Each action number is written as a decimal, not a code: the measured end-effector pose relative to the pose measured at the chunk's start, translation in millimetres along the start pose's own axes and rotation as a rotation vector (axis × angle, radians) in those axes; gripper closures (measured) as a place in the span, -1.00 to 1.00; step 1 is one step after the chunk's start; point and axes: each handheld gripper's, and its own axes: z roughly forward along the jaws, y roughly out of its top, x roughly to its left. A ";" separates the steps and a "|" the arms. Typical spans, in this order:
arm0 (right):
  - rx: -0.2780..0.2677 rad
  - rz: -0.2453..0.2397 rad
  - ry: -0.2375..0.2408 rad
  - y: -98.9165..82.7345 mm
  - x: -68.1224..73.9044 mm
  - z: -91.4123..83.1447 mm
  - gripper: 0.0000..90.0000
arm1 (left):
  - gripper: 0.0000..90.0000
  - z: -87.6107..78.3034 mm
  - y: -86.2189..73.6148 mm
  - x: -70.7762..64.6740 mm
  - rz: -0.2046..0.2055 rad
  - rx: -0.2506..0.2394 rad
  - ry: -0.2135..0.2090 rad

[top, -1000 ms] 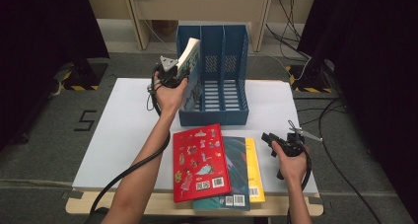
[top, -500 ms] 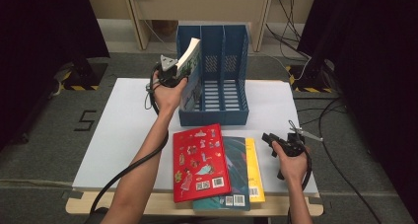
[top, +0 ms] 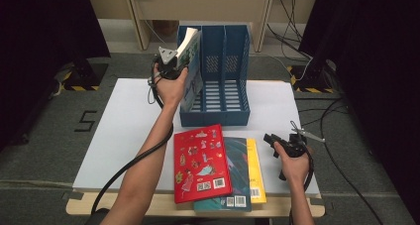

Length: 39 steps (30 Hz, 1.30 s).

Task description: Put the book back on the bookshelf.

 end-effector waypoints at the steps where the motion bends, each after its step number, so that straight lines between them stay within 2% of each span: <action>1: 0.006 0.006 0.001 0.3 0.7 -0.4 0.36 | 0.63 2.5 -1.3 -0.7 0.001 -0.002 0.011; 3: -0.004 -0.004 0.000 0.4 0.4 -0.1 0.36 | 0.63 7.5 -3.6 -1.6 -0.001 -0.004 0.025; 9: 0.007 0.012 0.002 0.2 -0.5 -0.6 0.37 | 0.63 16.5 -0.3 -5.7 -0.007 -0.025 0.040; 13: 0.007 0.020 0.000 0.5 0.0 -0.3 0.37 | 0.63 21.1 3.2 -10.5 0.010 -0.051 0.064; 16: 0.008 0.013 0.004 0.3 -0.2 -0.2 0.37 | 0.63 26.0 0.3 -11.3 0.010 -0.051 0.080; 24: 0.006 0.013 0.004 0.9 -1.4 -0.9 0.37 | 0.63 35.8 -12.9 -7.1 0.007 -0.053 0.087; 28: 0.008 0.013 0.003 0.8 -1.6 -0.6 0.37 | 0.63 36.3 -12.1 -7.1 0.009 -0.064 0.077; 30: 0.006 0.014 0.003 0.5 -2.3 -0.5 0.37 | 0.63 35.0 -8.1 -7.3 0.016 -0.098 0.072; 32: 0.005 0.009 0.001 0.2 -3.3 0.0 0.37 | 0.63 36.1 -7.0 -7.3 0.026 -0.100 0.072; 34: 0.007 0.008 0.001 0.1 -3.3 0.2 0.36 | 0.63 36.8 -7.6 -6.9 0.028 -0.096 0.074; 35: 0.011 0.018 0.005 0.0 -1.8 0.4 0.36 | 0.62 38.3 -12.1 -6.3 0.030 -0.065 0.084; 36: 0.011 0.012 0.006 0.1 -1.9 0.5 0.36 | 0.62 38.3 -14.4 -6.5 0.027 -0.059 0.089; 39: 0.012 0.010 0.005 -0.2 -1.5 1.3 0.36 | 0.61 36.4 -11.3 -6.7 0.039 -0.017 0.083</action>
